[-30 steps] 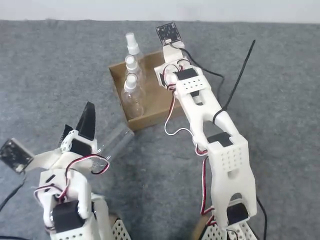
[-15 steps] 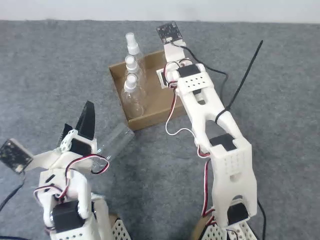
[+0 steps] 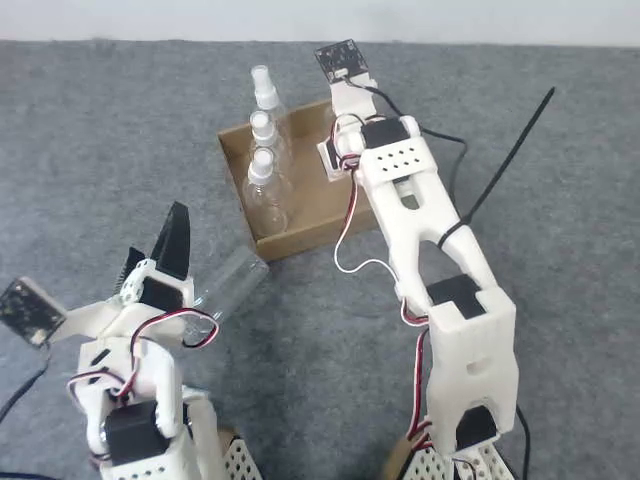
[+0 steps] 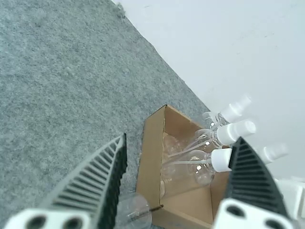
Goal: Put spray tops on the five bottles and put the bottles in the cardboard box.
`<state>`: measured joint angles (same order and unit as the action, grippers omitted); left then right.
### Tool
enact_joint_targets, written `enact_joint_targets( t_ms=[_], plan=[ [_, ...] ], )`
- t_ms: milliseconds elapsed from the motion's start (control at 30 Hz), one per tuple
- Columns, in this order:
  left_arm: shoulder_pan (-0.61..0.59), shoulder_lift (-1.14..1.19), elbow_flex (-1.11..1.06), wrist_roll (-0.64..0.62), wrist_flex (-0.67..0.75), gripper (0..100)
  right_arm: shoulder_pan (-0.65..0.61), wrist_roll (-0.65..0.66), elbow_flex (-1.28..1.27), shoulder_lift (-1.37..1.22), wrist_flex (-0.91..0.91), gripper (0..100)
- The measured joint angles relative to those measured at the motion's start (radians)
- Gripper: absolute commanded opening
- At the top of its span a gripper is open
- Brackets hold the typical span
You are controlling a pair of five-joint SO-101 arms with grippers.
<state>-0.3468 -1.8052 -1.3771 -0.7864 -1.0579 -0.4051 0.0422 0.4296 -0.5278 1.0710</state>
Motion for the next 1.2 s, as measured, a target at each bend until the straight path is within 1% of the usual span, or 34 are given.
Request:
enact_joint_targets(
  t_ms=[400, 567, 700, 867, 1200],
  plan=[
    [-0.003, 0.0, 0.0, 0.0, 0.0, 32, 0.0, 0.0, 0.0, 0.081, 0.12, 26.6],
    [-0.064, 0.0, 0.0, 0.0, 0.0, 32, -0.003, 0.0, 0.0, 0.121, 0.18, 26.6],
    [-0.077, 0.0, 0.0, -0.002, 0.0, 32, -0.034, 0.0, 0.0, 0.166, 0.242, 26.6],
    [-0.094, 0.0, 0.0, 0.002, 0.0, 32, -0.081, 0.0, 0.0, 0.226, 0.322, 22.5],
    [-0.103, 0.0, 0.0, -0.002, 0.0, 32, -0.178, 0.017, 0.0, 0.299, 0.423, 22.1]
  ],
)
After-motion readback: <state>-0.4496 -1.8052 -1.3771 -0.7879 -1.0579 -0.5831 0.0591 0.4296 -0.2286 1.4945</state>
